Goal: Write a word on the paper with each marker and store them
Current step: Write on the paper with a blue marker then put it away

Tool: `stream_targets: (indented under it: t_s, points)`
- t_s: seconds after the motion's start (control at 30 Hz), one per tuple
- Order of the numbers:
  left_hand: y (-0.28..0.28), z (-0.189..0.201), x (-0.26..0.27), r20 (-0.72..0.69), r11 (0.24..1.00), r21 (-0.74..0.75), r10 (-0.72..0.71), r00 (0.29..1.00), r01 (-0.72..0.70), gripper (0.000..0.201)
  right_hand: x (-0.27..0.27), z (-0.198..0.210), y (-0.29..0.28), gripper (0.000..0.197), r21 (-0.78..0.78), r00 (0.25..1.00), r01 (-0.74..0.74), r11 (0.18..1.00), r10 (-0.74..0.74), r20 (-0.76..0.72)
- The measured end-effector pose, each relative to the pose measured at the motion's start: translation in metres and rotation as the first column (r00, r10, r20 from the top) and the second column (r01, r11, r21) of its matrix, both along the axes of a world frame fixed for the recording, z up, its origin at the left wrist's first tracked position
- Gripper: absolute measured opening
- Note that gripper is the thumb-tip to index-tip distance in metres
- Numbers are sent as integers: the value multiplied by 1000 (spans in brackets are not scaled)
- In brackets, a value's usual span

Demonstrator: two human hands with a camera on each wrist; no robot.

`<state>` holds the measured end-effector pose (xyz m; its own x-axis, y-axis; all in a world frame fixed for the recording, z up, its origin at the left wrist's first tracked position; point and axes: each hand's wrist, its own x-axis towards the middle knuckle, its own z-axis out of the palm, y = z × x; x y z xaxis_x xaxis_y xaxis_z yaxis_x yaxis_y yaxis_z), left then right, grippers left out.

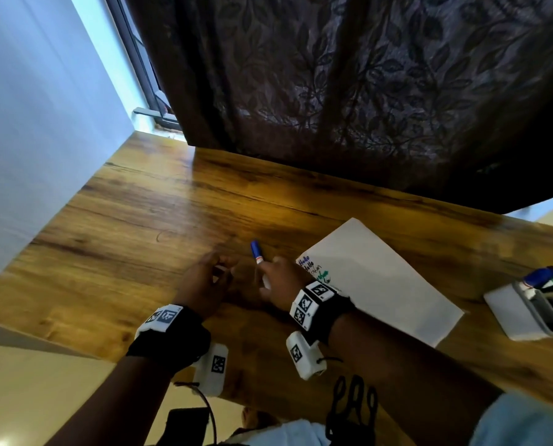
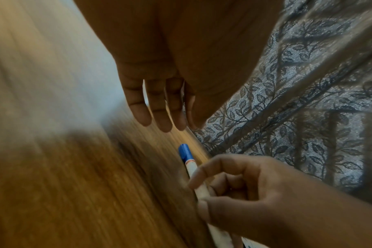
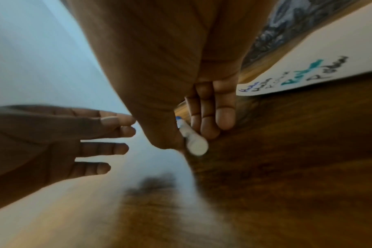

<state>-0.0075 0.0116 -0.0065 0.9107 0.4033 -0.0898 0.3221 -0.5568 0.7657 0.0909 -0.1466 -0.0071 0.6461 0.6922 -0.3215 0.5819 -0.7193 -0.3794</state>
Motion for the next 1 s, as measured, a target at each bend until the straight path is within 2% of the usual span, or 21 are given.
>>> stream_targets:
  t_s: [0.1,0.17,0.23,0.27,0.33,0.4,0.47,0.53,0.6,0.67,0.73,0.8,0.87,0.97,1.0]
  points:
    - [0,2,1,-4,1000,10,24,1000,-24,21,1,8,-21,29,114,995,35,993,-24,-95]
    - [-5,8,3,23,1000,21,-5,1000,5,37,1,18,-41,26,245,983,71,967,-26,-182]
    - [-16,16,11,55,996,-30,-78,995,80,50,3,30,-64,24,360,960,132,924,-30,-277]
    - [-24,20,15,56,992,-43,-116,992,118,48,4,35,-77,24,396,948,170,902,-40,-315]
    - [-42,27,25,20,990,-40,-136,990,137,28,9,43,-102,26,442,927,254,860,-87,-364]
    - [-59,30,35,40,981,-47,-187,982,189,32,16,48,-130,28,486,908,345,803,-155,-389]
    - [-73,33,44,77,955,-33,-291,954,294,34,21,52,-153,26,536,876,442,720,-216,-432]
    - [-92,40,55,106,928,-37,-365,925,371,23,24,60,-176,21,586,829,541,603,-261,-495]
    - [-116,49,65,129,912,-59,-397,909,406,15,24,68,-194,18,592,744,656,468,-270,-611]
    - [-142,59,73,172,882,-75,-449,877,466,14,23,73,-209,16,564,653,740,366,-196,-731]
    - [-166,66,78,192,847,-69,-508,840,527,15,20,77,-219,27,546,626,749,376,-130,-769]
    - [-185,72,83,165,822,-51,-554,816,568,16,19,81,-227,46,544,655,711,445,-140,-742]
    - [-198,75,88,108,805,-43,-585,804,592,17,17,83,-234,57,561,693,676,477,-155,-704]
    - [-208,77,91,94,776,-54,-623,777,629,13,18,92,-240,59,580,713,654,485,-138,-688]
    - [-210,78,92,88,764,-46,-638,765,643,11,20,95,-243,56,573,720,633,520,-124,-683]
